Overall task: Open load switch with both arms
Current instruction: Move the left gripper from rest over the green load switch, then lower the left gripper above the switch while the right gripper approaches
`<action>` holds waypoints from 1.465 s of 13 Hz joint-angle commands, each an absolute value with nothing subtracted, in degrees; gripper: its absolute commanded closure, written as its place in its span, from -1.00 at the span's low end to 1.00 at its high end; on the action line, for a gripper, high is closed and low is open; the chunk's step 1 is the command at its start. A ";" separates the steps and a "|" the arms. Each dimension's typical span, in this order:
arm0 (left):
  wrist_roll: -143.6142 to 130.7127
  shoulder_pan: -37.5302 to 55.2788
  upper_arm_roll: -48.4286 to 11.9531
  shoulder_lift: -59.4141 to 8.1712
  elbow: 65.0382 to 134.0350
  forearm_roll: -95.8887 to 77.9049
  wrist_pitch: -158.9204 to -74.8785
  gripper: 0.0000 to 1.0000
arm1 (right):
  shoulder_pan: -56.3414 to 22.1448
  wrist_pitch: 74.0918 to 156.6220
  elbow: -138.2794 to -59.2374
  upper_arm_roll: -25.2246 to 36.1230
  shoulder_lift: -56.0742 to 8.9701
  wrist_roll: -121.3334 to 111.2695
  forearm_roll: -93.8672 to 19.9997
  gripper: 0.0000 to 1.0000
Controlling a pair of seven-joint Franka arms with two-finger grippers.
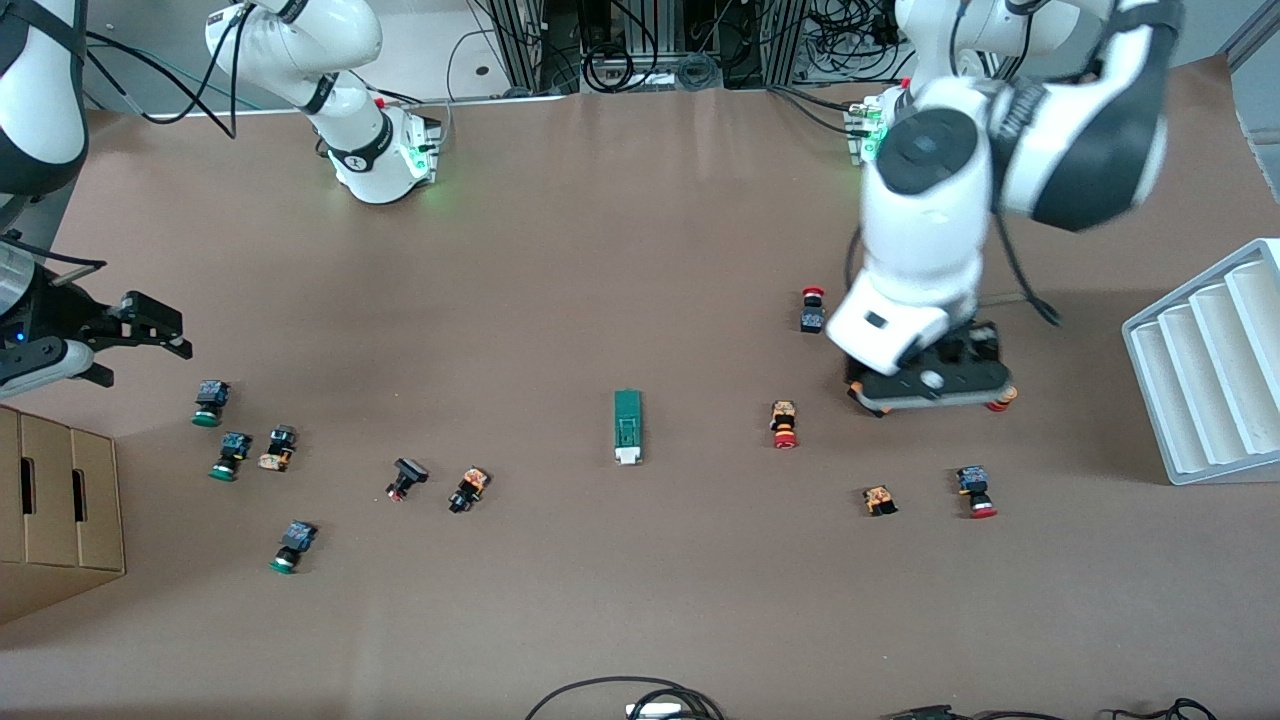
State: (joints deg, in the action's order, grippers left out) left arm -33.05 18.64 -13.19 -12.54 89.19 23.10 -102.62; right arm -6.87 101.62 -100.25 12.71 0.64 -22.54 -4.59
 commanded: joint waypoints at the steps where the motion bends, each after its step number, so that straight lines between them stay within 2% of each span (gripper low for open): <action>1: -38.74 20.30 -16.16 -10.90 91.41 24.60 -104.06 -1.00 | -6.94 100.20 -99.23 12.66 0.44 -20.92 -3.87 -1.00; 7: -56.03 29.69 -16.87 -11.51 95.53 33.13 -115.12 -1.00 | -6.86 100.28 -99.23 12.66 0.00 -21.36 -3.69 -1.00; 10: -71.24 34.52 -16.88 -13.62 95.54 39.61 -115.75 -1.00 | -6.94 100.28 -99.14 12.66 -0.09 -21.27 -3.25 -1.00; 15: -95.67 41.21 -16.96 -21.60 95.19 57.09 -115.93 -1.00 | -7.12 99.58 -99.32 12.66 -0.35 -21.45 -3.34 -1.00; 19: -108.10 44.03 -17.05 -26.97 95.19 65.28 -119.26 -1.00 | -7.21 99.58 -99.23 12.57 -0.97 -21.10 -3.60 -1.00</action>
State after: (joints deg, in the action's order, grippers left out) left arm -104.38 42.90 -17.38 -25.29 95.92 62.00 -118.21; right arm -6.98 100.56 -100.26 12.64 -0.25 -21.75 -4.59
